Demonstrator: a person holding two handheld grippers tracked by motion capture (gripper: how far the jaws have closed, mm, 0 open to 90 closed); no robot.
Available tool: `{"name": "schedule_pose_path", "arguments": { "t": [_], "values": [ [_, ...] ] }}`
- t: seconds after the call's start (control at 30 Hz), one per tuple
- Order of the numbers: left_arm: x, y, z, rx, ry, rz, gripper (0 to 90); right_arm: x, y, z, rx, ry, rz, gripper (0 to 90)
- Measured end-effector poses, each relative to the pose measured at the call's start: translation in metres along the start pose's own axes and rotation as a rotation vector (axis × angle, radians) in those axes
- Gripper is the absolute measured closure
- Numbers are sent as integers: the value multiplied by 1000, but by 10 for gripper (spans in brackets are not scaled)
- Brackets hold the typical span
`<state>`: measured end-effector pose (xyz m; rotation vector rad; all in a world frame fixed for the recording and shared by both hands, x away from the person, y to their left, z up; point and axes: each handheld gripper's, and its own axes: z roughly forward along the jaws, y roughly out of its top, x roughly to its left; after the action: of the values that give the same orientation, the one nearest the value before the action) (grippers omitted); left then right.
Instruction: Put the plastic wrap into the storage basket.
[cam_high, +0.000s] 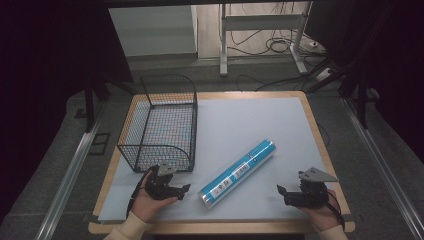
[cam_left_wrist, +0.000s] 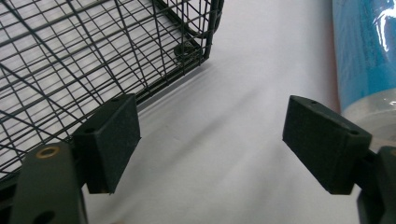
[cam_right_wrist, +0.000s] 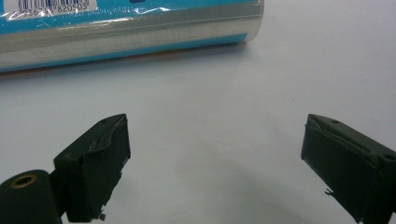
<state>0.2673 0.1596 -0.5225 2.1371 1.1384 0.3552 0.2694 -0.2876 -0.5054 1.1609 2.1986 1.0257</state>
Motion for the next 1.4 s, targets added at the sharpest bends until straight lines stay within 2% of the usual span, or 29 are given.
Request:
{"name": "schedule_pose_path", "arguments": {
  "t": [0.3, 0.6, 0.9, 1.1, 1.4],
  "values": [
    [-1, 1, -4, 0, 0, -17, 198, 0, 1, -2, -1, -15, -13, 117],
    [-2, 2, -5, 2, -10, -11, 190, -2, 0, 0, 8, -21, -21, 117],
    [-7, 8, -14, -17, -12, -10, 187, -1, 0, -1, 11, -30, -22, 117],
    [-14, 18, -21, -17, -25, -7, 188, -1, 1, -1, 10, -30, -22, 118],
    [-28, 34, -27, -10, -42, 20, 197, -2, 1, -3, 5, -27, -15, 125]
  ]
}}
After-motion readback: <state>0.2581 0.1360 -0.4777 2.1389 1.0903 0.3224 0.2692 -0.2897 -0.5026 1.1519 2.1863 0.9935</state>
